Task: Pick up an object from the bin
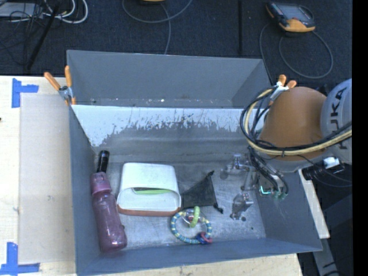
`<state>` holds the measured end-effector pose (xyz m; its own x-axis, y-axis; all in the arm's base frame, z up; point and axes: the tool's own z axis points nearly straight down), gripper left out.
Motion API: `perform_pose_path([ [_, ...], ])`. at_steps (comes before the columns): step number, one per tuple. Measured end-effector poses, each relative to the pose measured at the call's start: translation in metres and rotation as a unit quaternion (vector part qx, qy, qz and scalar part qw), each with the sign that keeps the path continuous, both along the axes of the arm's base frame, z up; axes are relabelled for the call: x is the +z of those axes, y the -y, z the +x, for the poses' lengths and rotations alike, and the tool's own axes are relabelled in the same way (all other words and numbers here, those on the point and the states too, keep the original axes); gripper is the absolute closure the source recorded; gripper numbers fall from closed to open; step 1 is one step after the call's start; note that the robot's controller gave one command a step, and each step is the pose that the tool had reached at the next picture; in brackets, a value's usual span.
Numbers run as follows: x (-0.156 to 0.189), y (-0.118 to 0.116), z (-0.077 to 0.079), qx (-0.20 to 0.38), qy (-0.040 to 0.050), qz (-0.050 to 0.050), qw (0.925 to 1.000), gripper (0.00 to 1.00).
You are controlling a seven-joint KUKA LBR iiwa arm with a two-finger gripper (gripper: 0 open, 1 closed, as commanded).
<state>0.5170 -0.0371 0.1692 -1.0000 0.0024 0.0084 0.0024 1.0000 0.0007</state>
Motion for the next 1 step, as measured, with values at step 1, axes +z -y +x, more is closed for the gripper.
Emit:
perform_pose_path([
  [1, 0.0033, -0.0001, 0.0018, 0.001, 0.0035, 0.000, 1.0000, 0.00],
])
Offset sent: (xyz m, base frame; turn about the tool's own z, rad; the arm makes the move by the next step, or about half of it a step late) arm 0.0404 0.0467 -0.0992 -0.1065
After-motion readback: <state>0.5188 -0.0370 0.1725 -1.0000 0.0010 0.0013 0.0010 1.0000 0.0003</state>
